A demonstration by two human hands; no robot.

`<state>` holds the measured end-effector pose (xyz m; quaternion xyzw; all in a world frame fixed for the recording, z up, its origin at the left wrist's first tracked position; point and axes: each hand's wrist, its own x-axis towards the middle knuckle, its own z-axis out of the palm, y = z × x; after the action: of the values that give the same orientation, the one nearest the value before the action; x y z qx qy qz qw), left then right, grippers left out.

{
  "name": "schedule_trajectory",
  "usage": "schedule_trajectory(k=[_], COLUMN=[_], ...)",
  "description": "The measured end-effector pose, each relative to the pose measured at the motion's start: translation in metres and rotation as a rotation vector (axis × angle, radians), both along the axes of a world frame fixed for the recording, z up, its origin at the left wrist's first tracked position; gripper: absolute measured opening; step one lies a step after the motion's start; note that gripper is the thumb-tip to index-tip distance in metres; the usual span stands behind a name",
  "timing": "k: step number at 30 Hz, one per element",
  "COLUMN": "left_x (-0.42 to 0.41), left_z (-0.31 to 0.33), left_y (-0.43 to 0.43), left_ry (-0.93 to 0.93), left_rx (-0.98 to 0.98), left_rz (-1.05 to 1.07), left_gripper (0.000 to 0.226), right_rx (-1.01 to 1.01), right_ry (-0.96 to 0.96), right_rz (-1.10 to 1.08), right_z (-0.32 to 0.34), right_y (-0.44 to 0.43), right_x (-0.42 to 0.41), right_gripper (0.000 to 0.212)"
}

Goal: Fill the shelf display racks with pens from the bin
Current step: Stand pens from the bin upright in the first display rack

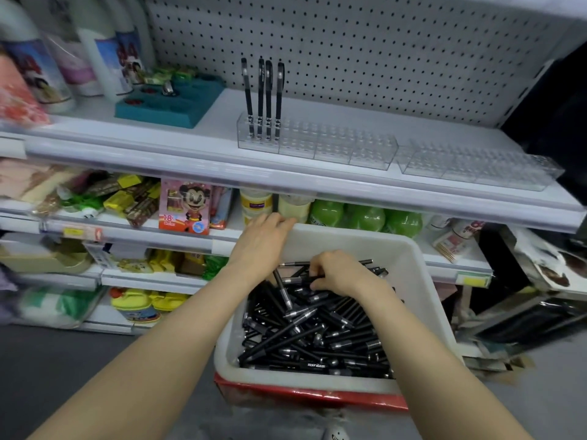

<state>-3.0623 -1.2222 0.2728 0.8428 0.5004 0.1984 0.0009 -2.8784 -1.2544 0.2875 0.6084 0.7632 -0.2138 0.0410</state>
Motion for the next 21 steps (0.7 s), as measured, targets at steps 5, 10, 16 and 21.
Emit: schedule_trajectory(k=[5,10,16,21], left_x=[0.0,-0.003,-0.002,-0.011], left_z=[0.002,0.005,0.039,0.092], left_y=[0.003,0.005,0.017,0.057], left_ry=[-0.137,-0.177,-0.262,-0.234], left_rx=[-0.062,-0.109,0.045,0.243], left_rz=[-0.004,-0.013,-0.052,0.045], left_gripper=[0.039,0.038,0.036,0.041], right_rx=[0.045,0.129,0.261,0.429], right_ry=[0.147,0.493,0.829,0.965], right_rz=[-0.039,-0.114,-0.216,-0.221], right_z=[0.021,0.049,0.102,0.146], right_y=[0.004,0.014,0.041,0.076], right_x=[0.024,0.04,0.039,0.022], right_gripper=[0.014,0.013,0.015,0.012])
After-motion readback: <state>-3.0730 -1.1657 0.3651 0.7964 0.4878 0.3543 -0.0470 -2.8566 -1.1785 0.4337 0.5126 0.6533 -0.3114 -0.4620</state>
